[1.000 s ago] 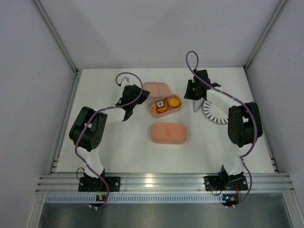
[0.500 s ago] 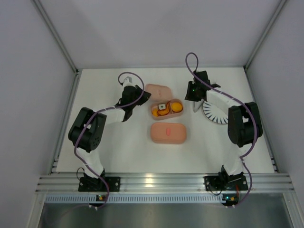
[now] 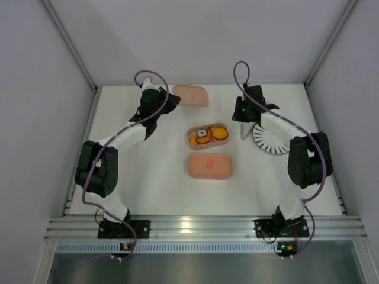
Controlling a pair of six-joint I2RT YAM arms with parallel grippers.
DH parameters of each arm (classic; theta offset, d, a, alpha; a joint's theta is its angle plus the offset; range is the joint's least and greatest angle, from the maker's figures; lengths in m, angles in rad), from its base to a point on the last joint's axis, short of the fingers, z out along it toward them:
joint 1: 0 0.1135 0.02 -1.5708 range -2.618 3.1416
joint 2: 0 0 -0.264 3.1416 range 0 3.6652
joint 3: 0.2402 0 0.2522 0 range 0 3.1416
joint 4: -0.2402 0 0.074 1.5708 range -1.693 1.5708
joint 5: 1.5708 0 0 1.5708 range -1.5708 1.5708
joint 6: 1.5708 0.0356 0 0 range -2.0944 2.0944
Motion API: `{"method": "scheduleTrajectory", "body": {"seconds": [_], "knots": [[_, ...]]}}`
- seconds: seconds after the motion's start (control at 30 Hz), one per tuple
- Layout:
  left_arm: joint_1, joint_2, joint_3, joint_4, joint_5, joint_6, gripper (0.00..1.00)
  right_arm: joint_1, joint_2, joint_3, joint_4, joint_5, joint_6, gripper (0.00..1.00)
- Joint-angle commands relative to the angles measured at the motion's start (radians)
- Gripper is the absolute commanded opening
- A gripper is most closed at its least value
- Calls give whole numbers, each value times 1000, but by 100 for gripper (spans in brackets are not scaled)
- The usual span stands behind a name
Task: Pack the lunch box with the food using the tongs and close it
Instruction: Close the box lid on the packing box.
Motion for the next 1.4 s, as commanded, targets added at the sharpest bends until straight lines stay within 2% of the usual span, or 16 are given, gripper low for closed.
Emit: {"method": "scheduleTrajectory", "body": {"seconds": [0.0,0.03,0.2,0.37,0.5,0.57,0.6,0.7,0.77,0.83,0.93,0.97,1.1,1.17,1.3,1.37], "knots": [[22,-63,66,-150,107,-63,0,-16,-123,-33,110,14,-38,28],[25,-65,76,-205,165,-86,0,-16,-135,-47,122,14,-42,29],[29,-96,87,-367,270,-138,0,-16,-223,-132,182,14,-55,31],[26,-143,49,-407,346,-153,0,-15,-292,-196,225,10,-56,32],[26,-197,38,-353,322,-33,0,-15,-306,-192,207,5,-52,32],[20,-220,52,-345,313,73,0,-15,-313,-190,201,4,-47,32],[17,-218,102,-383,275,153,0,-15,-323,-190,198,7,-47,32],[-9,-194,257,-596,192,257,0,-13,-330,-167,162,22,-47,31],[-50,-171,329,-692,88,330,0,-15,-330,-150,118,57,-47,31],[-96,-151,444,-832,-29,401,0,-15,-338,-143,102,68,-47,31],[-214,-114,556,-949,-323,471,0,-15,-346,-147,92,103,-26,31],[-272,-85,586,-979,-378,482,0,-15,-338,-146,83,123,-19,31],[-359,-24,662,-1103,-575,508,0,-13,-243,-83,-2,125,-13,30],[-395,-2,679,-1172,-649,495,0,-9,-217,-77,-14,122,-9,29],[-471,38,707,-1308,-909,447,0,-3,-166,-72,-14,106,-6,29],[-501,74,719,-1358,-969,407,0,1,-154,-72,-5,103,1,29]]}}
